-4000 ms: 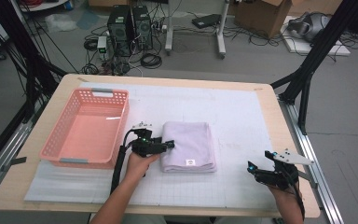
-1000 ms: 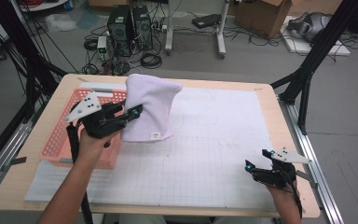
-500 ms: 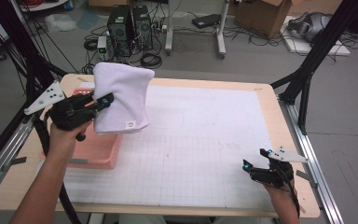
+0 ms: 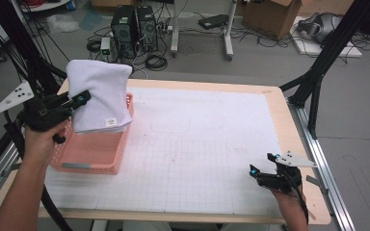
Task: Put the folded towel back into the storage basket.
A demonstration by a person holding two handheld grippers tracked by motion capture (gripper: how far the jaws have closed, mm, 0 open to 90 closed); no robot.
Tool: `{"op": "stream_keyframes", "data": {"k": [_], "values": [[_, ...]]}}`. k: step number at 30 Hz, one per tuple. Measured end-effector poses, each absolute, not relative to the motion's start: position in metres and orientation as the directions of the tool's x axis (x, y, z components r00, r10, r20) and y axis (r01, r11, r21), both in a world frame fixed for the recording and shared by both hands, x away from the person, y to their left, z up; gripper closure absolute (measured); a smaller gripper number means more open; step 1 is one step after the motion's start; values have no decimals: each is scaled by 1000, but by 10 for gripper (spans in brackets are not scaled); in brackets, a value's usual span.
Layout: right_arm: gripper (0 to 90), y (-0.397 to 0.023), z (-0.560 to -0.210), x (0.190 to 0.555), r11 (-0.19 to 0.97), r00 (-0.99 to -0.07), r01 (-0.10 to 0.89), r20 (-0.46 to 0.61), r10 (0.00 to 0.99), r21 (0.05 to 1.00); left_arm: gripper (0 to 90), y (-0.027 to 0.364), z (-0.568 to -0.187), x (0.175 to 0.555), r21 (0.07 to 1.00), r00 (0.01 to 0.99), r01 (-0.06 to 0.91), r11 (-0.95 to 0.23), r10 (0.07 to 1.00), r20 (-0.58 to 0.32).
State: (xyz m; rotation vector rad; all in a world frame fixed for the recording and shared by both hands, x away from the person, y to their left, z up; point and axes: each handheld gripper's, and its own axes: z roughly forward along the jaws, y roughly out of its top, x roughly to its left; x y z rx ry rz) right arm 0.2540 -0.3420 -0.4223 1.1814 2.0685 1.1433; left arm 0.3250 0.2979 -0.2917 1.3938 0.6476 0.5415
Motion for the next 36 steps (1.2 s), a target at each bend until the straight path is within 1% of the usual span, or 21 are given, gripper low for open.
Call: {"op": "stream_keyframes", "data": {"k": [5,10,12,20,25,31,36], "values": [[178,-341,-422,253,274,-502,451,-13,865,849,728,318,-301,328,994,697,54,98,709,-108],[179,-340,-422,253,280,-505,449,-17,863,848,729,329,-311,330,992,688,72,99,715,-121],[179,-339,-422,253,280,-507,453,-14,862,847,728,334,-320,331,991,682,94,95,719,-133],[179,-339,-422,253,288,-507,451,-23,862,845,729,337,-337,336,988,682,136,77,716,-150],[179,-339,-422,253,284,-505,454,-18,863,844,728,337,-345,338,982,687,162,94,704,-181],[178,-339,-422,253,285,-507,453,-19,862,845,727,334,-354,341,978,689,190,87,698,-196],[179,-339,-422,254,290,-509,450,-24,860,845,726,334,-358,344,973,684,204,105,696,-218]]}}
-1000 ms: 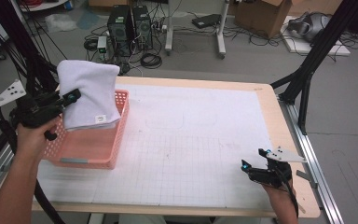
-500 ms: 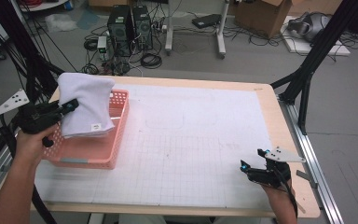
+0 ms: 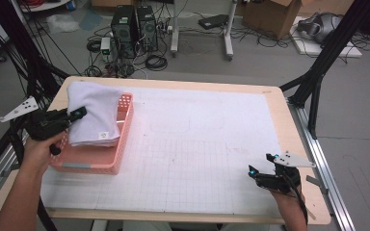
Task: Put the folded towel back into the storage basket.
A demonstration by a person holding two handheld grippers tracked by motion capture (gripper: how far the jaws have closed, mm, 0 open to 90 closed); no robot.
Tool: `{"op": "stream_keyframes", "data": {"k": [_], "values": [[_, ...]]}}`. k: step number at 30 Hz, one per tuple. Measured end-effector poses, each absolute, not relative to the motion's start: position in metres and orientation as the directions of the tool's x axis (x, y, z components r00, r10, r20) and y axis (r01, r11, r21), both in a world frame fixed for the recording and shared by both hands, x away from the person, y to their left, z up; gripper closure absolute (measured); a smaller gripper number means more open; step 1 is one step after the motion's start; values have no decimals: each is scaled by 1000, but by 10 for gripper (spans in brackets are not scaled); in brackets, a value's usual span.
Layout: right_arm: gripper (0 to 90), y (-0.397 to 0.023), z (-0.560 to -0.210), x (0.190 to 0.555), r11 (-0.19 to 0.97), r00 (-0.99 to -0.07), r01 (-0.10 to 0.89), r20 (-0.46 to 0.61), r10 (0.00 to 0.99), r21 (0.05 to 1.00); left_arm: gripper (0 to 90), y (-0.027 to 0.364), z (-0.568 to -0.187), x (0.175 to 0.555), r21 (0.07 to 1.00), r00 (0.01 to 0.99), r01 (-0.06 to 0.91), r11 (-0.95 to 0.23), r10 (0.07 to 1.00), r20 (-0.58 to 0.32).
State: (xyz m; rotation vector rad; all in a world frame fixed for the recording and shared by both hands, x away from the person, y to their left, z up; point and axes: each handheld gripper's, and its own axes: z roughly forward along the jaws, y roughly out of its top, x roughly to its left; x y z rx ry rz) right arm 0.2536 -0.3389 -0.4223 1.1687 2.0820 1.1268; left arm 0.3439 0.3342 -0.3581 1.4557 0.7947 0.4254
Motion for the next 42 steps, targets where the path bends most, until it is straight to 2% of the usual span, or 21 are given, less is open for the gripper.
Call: {"op": "stream_keyframes", "data": {"k": [20,24,25,29,34,42], "values": [[179,-338,-423,254,292,-511,453,-23,859,842,689,334,-379,364,912,615,407,52,722,-316],[179,-338,-423,254,289,-511,455,-19,860,842,671,336,-382,368,883,564,467,43,755,-335],[179,-338,-423,254,290,-510,458,-19,860,841,659,337,-384,369,858,513,512,29,791,-334],[178,-337,-424,255,295,-512,455,-24,858,840,558,336,-388,372,808,438,589,16,834,-335],[178,-337,-424,255,292,-511,461,-18,859,838,437,333,-383,370,818,369,573,37,880,-299],[178,-336,-425,255,297,-514,459,-22,857,837,402,336,-362,356,901,245,432,51,954,-171]]}}
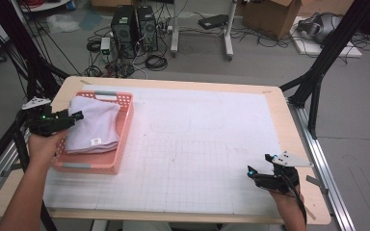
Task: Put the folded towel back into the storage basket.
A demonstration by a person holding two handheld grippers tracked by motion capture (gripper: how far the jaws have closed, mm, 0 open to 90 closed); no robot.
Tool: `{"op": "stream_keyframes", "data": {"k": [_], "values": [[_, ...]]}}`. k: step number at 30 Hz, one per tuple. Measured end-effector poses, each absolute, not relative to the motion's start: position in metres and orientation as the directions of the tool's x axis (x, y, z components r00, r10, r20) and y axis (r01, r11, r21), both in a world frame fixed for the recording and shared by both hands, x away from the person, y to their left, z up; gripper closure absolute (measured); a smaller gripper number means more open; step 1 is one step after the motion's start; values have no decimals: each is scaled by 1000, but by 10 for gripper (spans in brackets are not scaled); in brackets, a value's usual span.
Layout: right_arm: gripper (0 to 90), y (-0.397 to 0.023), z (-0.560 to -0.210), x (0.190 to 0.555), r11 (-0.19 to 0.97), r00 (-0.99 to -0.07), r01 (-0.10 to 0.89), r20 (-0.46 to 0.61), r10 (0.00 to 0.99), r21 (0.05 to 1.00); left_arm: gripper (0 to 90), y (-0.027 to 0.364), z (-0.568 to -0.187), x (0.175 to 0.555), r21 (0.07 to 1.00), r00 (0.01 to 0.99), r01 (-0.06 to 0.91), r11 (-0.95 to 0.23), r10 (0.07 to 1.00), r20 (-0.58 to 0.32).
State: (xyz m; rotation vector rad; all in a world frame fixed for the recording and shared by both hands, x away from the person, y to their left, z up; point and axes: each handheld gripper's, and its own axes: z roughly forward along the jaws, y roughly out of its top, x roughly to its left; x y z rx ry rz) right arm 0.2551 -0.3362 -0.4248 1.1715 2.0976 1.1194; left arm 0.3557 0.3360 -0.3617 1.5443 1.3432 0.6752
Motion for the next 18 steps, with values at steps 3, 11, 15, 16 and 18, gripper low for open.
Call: {"op": "stream_keyframes", "data": {"k": [3,11,15,16,18], "values": [[178,-336,-425,255,300,-516,459,-23,856,836,411,333,-355,352,918,257,392,57,952,-169],[179,-334,-425,256,306,-522,459,-26,853,834,443,309,-372,366,851,342,521,-59,928,-145],[179,-335,-425,256,299,-517,463,-19,855,834,449,296,-386,379,775,335,620,-122,934,-122],[179,-335,-425,256,298,-518,464,-18,855,834,448,292,-390,382,755,327,642,-134,938,-112],[179,-334,-425,256,302,-519,463,-22,854,833,441,287,-398,388,716,323,681,-152,940,-107]]}}
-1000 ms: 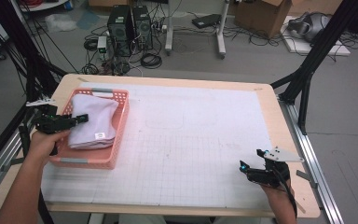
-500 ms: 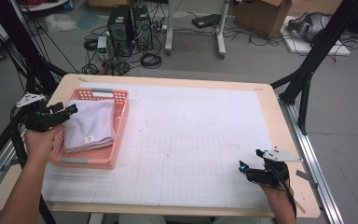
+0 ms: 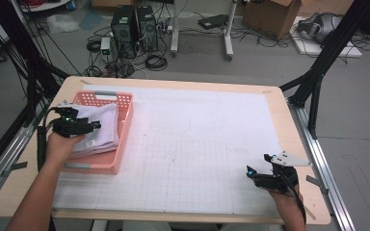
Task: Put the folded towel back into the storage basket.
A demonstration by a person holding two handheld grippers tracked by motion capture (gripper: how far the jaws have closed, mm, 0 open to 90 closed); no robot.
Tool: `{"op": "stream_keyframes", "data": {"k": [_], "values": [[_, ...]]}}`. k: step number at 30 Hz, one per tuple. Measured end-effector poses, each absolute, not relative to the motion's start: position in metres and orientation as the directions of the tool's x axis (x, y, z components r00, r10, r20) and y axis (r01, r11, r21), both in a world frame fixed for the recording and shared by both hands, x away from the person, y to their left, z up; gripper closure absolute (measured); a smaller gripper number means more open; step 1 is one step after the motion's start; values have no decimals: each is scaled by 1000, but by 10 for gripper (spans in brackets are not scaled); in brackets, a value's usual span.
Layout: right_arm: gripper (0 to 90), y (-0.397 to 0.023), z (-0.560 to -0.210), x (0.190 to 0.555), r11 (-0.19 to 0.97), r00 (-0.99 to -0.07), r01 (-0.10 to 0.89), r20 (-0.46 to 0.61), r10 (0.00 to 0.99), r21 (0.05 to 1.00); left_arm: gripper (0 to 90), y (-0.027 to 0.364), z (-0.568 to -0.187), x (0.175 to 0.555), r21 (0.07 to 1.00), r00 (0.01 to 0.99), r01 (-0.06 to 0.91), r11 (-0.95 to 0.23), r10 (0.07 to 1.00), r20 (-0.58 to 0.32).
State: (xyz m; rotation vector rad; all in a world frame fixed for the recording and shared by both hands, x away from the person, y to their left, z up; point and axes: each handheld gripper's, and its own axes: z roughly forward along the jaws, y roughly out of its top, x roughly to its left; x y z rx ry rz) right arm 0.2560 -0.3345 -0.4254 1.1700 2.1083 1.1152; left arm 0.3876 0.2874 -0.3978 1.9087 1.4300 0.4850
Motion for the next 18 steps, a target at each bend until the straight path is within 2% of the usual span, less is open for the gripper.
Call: {"op": "stream_keyframes", "data": {"k": [5,11,16,18], "values": [[179,-334,-426,256,304,-522,466,-20,853,831,433,278,-409,396,672,326,722,-164,937,-121],[179,-334,-426,256,307,-524,464,-22,852,831,492,277,-411,394,682,461,689,-245,874,-152],[179,-334,-426,256,309,-525,464,-24,851,830,495,280,-411,393,688,521,675,-266,832,-190],[179,-334,-426,256,305,-521,468,-20,853,829,493,283,-411,394,683,502,684,-256,844,-186]]}}
